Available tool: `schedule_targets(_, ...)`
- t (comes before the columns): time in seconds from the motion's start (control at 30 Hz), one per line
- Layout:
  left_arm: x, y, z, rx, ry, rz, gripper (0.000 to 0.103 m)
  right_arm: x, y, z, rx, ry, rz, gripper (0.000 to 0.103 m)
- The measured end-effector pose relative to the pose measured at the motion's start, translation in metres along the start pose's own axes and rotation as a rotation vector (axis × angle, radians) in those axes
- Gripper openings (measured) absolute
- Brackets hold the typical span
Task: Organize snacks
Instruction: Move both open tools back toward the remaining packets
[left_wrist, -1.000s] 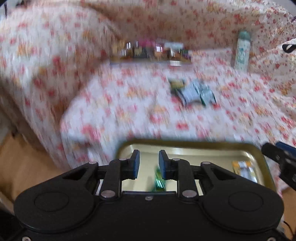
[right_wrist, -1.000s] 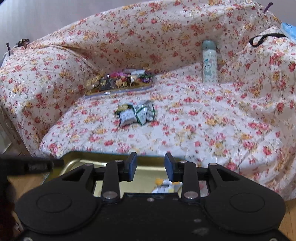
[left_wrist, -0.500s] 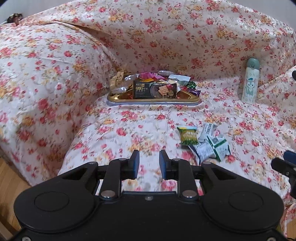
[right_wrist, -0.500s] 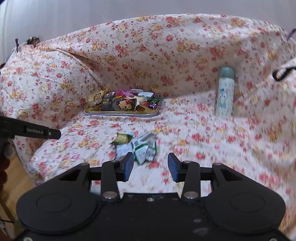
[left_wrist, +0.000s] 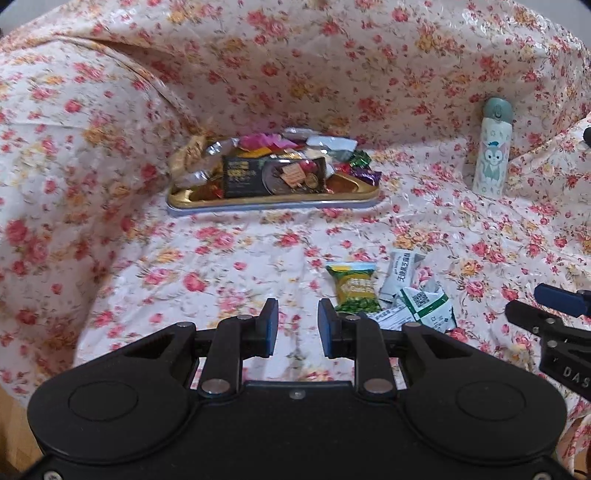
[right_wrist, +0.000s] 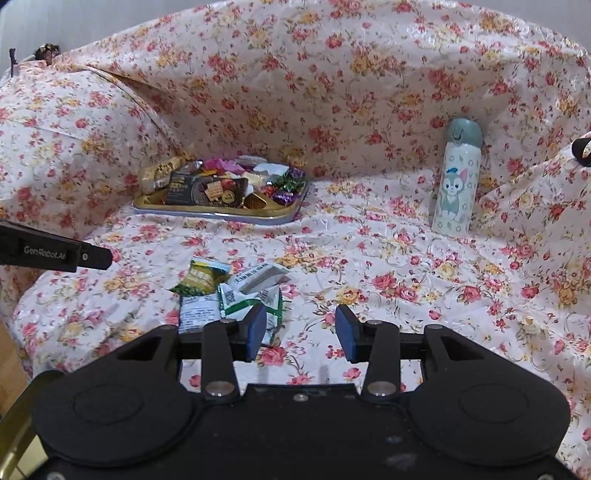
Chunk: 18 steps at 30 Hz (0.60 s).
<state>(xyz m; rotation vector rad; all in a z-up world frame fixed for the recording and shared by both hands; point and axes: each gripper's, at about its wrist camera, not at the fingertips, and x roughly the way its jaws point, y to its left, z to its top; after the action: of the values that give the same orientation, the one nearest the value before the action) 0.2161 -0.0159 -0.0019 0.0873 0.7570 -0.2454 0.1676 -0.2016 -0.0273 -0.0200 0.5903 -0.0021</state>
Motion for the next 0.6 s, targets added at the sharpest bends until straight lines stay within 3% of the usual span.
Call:
schedule_targets(0.3,0.029,-0.02,-0.014,0.077,0.044,-0.063,0.034,0.025,0.003,-0.011,-0.006,0.064,0.039,0.044)
schedule_targets(0.5,0.038,-0.022,-0.023,0.114,0.065,-0.144,0.033,0.039,0.007,-0.016,-0.007,0.1,0.07,0.045)
schedule_targets(0.6,0.046,-0.026,-0.028,0.163,0.077,-0.13,0.034,0.047,0.01,-0.019,-0.028,0.112,0.074,0.045)
